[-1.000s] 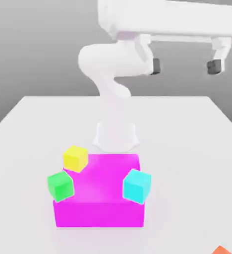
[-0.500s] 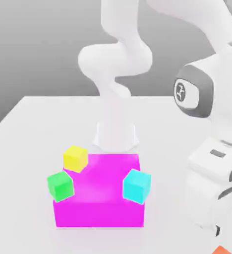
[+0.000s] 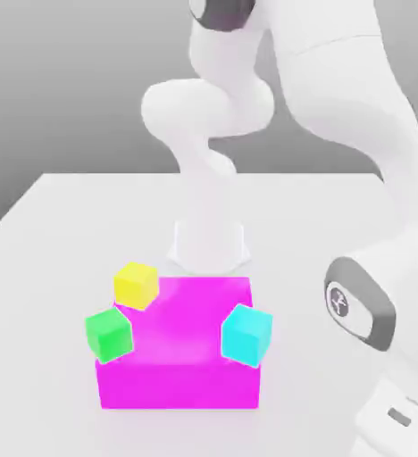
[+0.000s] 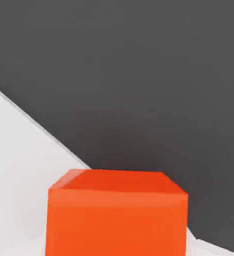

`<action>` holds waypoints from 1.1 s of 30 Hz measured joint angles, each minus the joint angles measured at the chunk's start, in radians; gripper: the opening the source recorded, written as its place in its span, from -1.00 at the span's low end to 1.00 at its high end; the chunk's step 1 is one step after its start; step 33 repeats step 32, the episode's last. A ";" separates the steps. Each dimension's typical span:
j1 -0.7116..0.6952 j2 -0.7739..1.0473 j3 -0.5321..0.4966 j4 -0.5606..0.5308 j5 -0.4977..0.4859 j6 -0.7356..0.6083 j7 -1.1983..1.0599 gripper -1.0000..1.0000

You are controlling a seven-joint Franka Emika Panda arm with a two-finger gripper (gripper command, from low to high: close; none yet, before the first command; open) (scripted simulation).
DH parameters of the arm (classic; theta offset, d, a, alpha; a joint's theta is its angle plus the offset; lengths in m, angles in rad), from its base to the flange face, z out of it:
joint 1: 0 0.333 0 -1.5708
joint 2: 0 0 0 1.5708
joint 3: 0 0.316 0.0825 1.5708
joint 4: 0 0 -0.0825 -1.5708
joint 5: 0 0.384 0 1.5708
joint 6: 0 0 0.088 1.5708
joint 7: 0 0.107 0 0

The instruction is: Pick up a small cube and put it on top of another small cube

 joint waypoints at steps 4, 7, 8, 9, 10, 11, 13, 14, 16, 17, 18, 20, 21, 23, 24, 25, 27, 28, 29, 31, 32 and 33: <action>-0.023 -0.139 0.006 -0.064 0.035 -0.074 -0.003 -1.00; -0.045 -0.249 -0.005 -0.143 0.065 -0.103 0.011 -1.00; -0.052 -0.285 -0.010 -0.169 0.075 -0.112 0.017 -1.00; -0.059 -0.322 -0.015 -0.196 0.084 -0.122 0.023 -1.00; -0.065 -0.358 -0.021 -0.223 0.092 -0.131 0.030 -1.00; -0.071 -0.395 -0.026 -0.249 0.099 -0.140 0.037 -1.00; -0.088 -0.468 -0.037 -0.303 0.112 -0.159 0.053 -1.00; -0.099 -0.504 -0.041 -0.330 0.117 -0.169 0.061 -1.00; -0.121 -0.577 -0.048 -0.383 0.125 -0.187 0.080 -1.00; -0.127 -0.613 -0.051 -0.410 0.129 -0.197 0.090 -1.00; -0.133 -0.649 -0.054 -0.437 0.132 -0.206 0.100 -1.00; -0.144 -0.722 -0.062 -0.490 0.136 -0.225 0.121 -1.00; -0.152 -0.758 -0.065 -0.517 0.138 -0.234 0.132 -1.00; -0.168 -0.829 -0.072 -0.571 0.140 -0.253 0.155 -1.00; -0.175 -0.846 -0.074 -0.593 0.141 -0.247 0.164 -1.00; -0.179 -0.838 -0.075 -0.609 0.140 -0.223 0.169 -1.00; -0.183 -0.791 -0.073 -0.634 0.138 -0.150 0.174 -1.00; -0.184 -0.760 -0.072 -0.645 0.137 -0.109 0.175 -1.00; -0.185 -0.734 -0.072 -0.654 0.135 -0.074 0.177 1.00; -0.185 -0.734 -0.072 -0.654 0.136 -0.074 0.177 1.00; -0.185 -0.734 -0.072 -0.654 0.136 -0.074 0.177 1.00; -0.185 -0.734 -0.072 -0.654 0.136 -0.074 0.177 1.00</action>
